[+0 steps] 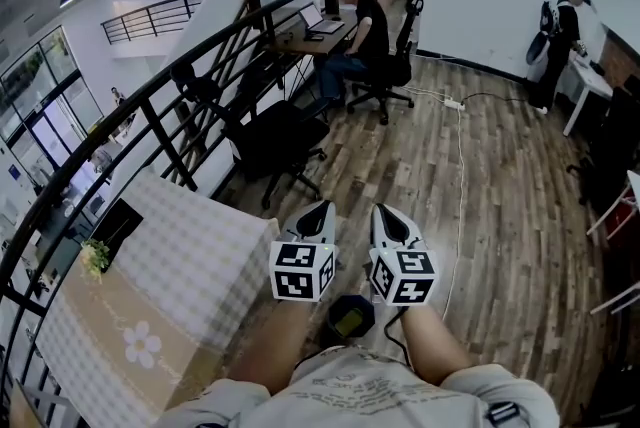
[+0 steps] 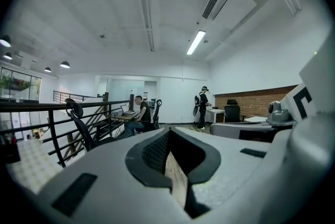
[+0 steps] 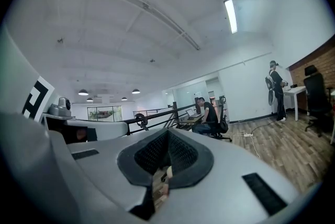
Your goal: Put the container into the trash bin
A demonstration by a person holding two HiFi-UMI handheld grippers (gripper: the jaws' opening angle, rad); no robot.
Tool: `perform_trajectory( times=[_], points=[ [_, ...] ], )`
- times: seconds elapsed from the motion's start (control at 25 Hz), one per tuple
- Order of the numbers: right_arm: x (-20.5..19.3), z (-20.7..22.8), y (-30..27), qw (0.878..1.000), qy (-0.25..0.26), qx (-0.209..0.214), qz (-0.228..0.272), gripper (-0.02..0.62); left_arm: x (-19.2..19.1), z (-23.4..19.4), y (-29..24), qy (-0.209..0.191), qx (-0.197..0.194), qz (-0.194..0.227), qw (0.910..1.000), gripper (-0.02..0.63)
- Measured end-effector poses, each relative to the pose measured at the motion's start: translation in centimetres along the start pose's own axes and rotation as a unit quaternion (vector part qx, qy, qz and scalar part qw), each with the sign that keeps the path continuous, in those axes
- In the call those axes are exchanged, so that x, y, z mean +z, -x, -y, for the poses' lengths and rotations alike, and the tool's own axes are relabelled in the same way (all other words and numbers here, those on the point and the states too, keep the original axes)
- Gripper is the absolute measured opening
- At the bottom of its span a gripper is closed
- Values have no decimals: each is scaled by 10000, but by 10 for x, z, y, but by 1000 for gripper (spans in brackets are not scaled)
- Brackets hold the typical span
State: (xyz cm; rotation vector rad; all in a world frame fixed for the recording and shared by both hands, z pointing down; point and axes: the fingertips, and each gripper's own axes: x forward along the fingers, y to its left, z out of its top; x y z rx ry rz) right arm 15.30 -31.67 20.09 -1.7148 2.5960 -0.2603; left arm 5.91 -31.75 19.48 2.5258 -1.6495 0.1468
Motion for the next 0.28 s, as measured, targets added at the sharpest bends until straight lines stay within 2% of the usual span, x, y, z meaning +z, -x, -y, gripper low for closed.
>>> perform_trajectory(
  times=[0.28],
  points=[
    [-4,0,-1,10000,-63,30,-44,2,-7,1,-2,-119,-25,-97,9999,3]
  ],
)
